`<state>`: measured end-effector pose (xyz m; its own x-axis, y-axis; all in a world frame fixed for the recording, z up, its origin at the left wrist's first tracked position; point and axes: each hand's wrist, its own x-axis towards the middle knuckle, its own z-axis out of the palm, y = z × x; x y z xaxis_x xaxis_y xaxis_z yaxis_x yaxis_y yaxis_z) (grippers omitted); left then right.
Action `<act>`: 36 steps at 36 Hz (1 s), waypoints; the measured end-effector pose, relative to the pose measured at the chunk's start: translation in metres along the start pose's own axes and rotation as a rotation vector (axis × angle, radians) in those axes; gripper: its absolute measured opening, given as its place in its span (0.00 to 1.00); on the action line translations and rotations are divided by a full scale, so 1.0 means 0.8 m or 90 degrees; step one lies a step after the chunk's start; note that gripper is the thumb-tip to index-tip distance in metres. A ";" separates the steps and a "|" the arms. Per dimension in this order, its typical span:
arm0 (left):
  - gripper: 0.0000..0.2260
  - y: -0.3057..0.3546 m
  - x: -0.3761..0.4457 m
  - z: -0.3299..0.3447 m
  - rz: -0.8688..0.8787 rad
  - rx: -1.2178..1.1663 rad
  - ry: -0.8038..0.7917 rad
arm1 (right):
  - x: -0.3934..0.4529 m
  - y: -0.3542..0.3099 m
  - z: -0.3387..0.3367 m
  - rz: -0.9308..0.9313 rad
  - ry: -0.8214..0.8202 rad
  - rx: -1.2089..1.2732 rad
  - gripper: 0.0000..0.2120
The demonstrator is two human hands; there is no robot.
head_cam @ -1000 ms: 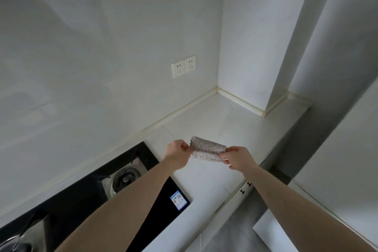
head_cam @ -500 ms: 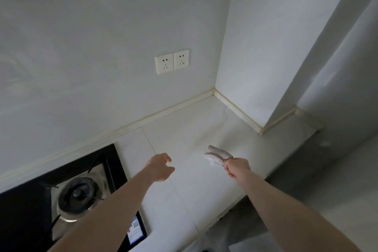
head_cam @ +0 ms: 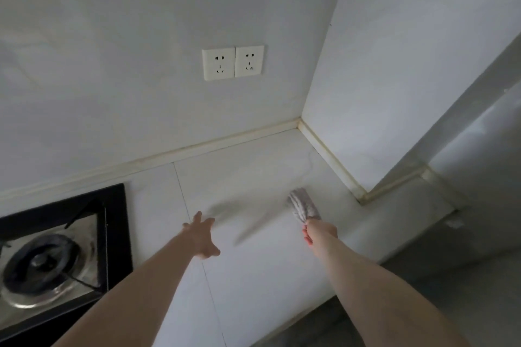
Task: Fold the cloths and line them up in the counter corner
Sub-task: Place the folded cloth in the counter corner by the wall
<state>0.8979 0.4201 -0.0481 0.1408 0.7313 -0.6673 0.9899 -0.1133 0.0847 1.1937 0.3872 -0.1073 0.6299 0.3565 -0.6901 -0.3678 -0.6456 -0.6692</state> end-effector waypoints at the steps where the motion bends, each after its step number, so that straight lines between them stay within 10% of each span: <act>1: 0.44 0.001 0.003 0.001 -0.006 0.005 -0.003 | 0.006 -0.003 0.003 -0.005 0.001 -0.003 0.07; 9: 0.59 -0.027 0.055 0.031 -0.015 0.027 0.012 | 0.058 -0.065 0.024 -0.039 -0.003 0.077 0.11; 36: 0.55 -0.030 0.063 0.044 -0.008 0.007 0.012 | 0.145 -0.211 0.136 -0.109 -0.088 0.002 0.16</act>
<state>0.8807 0.4358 -0.1102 0.1292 0.7457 -0.6536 0.9914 -0.1121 0.0681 1.2542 0.6110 -0.1040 0.5841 0.5497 -0.5972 -0.2655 -0.5659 -0.7806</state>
